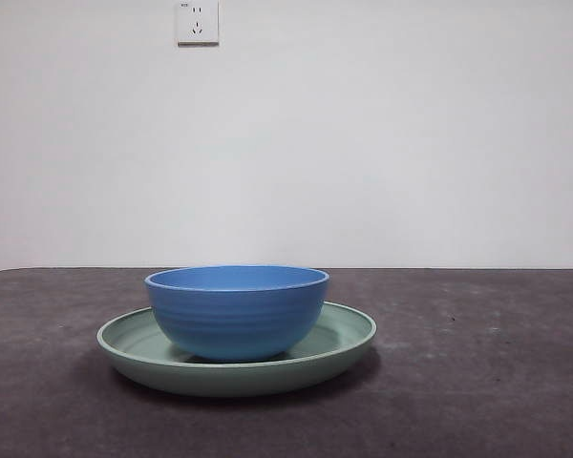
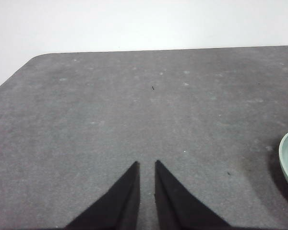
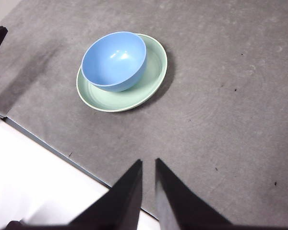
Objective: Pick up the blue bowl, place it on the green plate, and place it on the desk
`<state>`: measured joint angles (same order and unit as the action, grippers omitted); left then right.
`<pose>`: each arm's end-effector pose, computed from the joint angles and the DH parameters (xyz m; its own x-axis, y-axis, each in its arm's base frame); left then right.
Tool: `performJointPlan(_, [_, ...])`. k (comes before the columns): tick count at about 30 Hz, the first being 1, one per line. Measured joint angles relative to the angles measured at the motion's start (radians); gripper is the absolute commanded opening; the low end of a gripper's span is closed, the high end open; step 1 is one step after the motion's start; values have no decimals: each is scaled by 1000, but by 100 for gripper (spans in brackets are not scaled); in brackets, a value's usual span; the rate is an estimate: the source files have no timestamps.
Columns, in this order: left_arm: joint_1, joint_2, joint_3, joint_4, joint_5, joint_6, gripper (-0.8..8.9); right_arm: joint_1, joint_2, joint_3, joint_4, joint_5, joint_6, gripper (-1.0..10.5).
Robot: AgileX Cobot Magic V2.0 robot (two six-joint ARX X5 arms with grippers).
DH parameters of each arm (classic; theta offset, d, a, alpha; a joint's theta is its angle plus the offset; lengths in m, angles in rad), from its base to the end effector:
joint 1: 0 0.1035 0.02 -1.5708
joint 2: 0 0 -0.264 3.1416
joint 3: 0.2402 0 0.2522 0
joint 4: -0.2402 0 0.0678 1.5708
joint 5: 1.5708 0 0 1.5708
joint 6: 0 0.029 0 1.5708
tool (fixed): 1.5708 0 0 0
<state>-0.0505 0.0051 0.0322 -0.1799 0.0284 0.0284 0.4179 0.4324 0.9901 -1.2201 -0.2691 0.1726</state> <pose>0.0947 -0.0056 0.1567 0.9853 -0.0782 -0.1521 0.0828 0.9963 0.0238 0.0260 0.0200 0.3358 0.5868 0.5515 -0.5929 -0.4776 0.8270 0.2965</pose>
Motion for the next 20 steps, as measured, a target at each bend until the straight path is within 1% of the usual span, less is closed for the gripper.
performJointPlan(14, [0, 0, 0, 0, 0, 0, 50, -5, -2, -2, 6, 3, 0, 40])
performJointPlan(17, [0, 0, 0, 0, 0, 0, 50, -66, -32, -28, 50, 4, -9, 40])
performJointPlan(20, [0, 0, 0, 0, 0, 0, 50, -191, -111, -115, 212, 4, -19, 40])
